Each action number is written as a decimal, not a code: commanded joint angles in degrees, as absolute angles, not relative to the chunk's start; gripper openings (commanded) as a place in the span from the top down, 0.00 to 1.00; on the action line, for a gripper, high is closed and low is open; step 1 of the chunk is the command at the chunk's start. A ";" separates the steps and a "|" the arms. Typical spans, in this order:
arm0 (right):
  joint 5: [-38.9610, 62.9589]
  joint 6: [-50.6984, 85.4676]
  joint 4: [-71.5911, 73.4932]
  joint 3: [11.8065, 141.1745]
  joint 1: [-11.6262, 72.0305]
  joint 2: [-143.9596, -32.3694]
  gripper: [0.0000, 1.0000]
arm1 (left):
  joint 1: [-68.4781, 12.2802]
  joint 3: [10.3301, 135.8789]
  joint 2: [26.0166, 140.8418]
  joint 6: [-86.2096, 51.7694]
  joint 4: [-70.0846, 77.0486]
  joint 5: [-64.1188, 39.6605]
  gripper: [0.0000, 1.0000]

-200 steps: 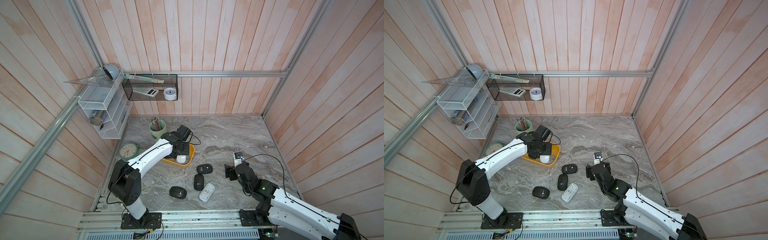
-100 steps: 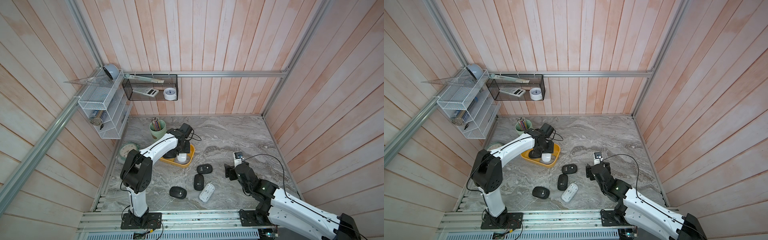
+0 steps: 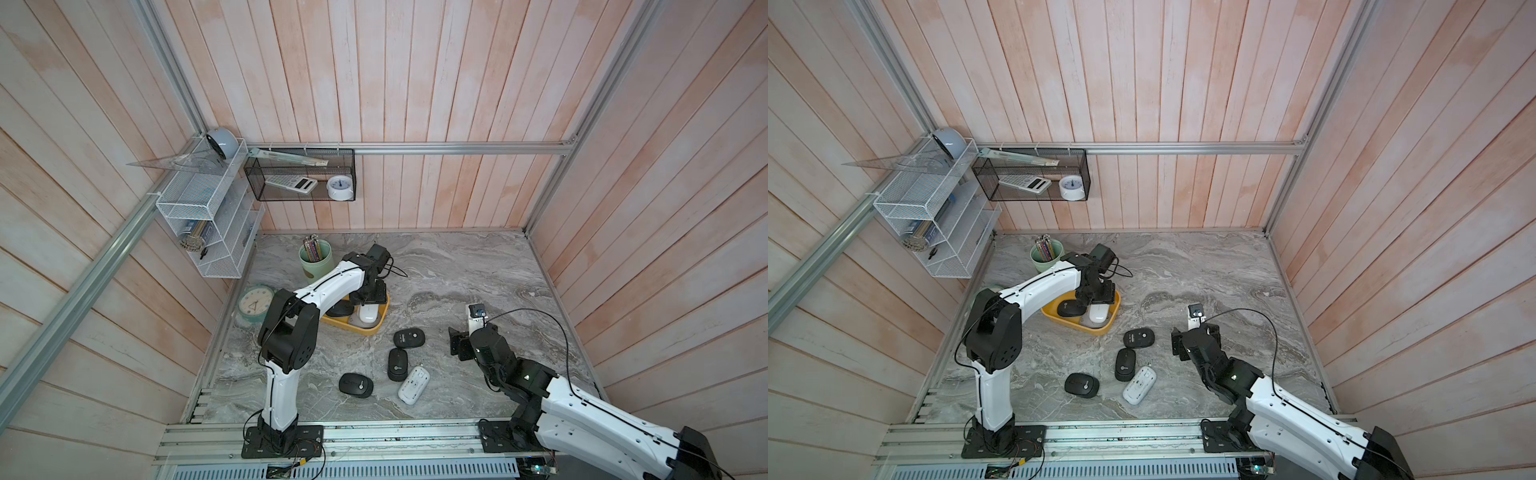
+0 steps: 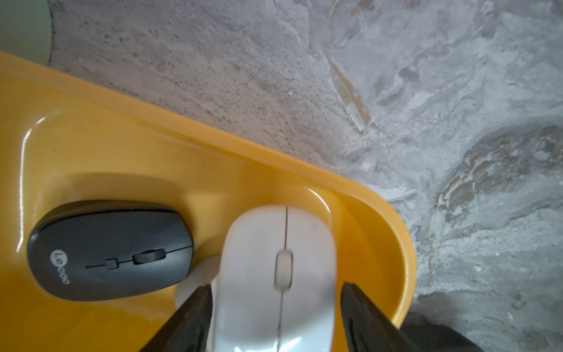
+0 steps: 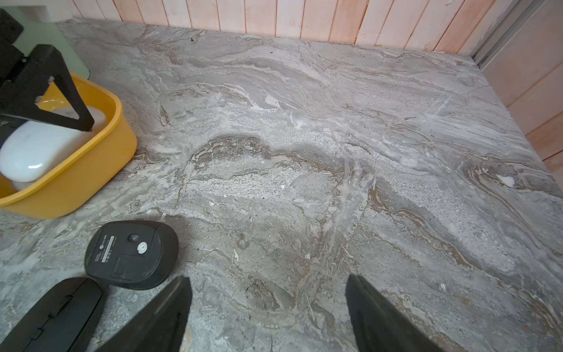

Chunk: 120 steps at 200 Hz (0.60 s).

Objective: Put the mouse in the storage box
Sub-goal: Place the mouse in the storage box.

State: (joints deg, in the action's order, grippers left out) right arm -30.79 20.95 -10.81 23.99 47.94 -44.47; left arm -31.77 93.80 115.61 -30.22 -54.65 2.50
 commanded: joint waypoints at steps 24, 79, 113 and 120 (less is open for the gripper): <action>-31.11 21.10 -9.84 23.42 47.72 -44.64 0.15 | -31.67 95.25 116.07 -30.37 -55.01 1.56 0.20; -29.51 21.27 -10.77 24.92 47.72 -47.15 0.15 | -31.55 91.04 109.78 -30.66 -51.73 0.39 0.19; -28.45 23.63 -13.43 27.93 47.72 -51.91 0.15 | -30.26 84.06 102.33 -31.62 -46.19 -3.17 0.17; -27.91 24.35 -13.80 28.42 47.69 -53.18 0.15 | -29.90 81.93 100.43 -31.62 -44.63 -4.23 0.17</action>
State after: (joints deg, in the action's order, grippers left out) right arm -29.43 21.65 -11.62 25.41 47.94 -50.26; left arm -31.27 86.37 106.24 -30.70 -49.95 -0.62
